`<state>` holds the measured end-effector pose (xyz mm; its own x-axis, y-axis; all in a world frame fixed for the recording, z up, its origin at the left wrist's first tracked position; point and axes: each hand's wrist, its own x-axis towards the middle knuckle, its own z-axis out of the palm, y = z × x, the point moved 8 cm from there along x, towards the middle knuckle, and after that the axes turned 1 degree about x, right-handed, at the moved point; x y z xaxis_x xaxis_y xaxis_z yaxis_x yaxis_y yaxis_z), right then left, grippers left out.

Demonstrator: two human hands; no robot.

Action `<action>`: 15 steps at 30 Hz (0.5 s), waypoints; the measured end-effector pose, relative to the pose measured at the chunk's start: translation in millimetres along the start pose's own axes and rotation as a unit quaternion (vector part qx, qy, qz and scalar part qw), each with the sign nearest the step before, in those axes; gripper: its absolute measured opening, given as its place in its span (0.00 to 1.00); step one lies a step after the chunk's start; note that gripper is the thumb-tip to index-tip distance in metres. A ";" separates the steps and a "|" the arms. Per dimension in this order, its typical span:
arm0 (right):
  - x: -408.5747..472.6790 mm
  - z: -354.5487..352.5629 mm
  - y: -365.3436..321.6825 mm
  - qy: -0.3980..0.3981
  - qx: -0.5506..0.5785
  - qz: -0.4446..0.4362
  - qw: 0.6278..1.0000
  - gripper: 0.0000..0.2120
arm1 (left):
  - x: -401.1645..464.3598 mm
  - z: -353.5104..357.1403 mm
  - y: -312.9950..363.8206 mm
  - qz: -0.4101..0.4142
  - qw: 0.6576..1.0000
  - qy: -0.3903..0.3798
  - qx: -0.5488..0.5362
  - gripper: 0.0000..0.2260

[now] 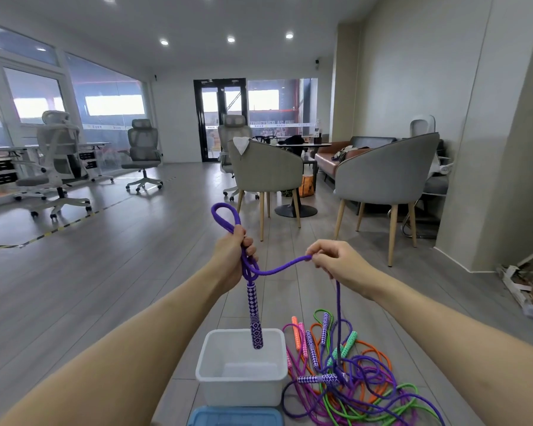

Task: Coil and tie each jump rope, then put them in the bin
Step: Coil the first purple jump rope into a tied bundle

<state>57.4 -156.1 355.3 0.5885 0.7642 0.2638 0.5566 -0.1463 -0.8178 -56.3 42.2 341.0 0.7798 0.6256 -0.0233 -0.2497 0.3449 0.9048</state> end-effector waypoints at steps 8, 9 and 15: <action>5.6 27.5 -44.1 -0.003 -0.155 -0.124 0.980 0.07 | -10.6 17.4 -14.0 0.015 0.988 -0.079 0.135 0.12; 5.2 29.5 -48.2 -0.002 -0.158 -0.135 0.978 0.07 | -10.9 18.2 -16.7 0.012 0.985 -0.089 0.146 0.12; 6.1 33.8 -62.5 -0.007 -0.156 -0.169 0.973 0.10 | -24.2 33.5 -28.6 -0.005 0.968 -0.141 0.208 0.17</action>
<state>6.4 -121.0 390.7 0.3341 0.8094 0.4829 0.8693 -0.0667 -0.4897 -48.8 -6.2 330.0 0.9211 0.3882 0.0311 -0.0341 0.0009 0.9994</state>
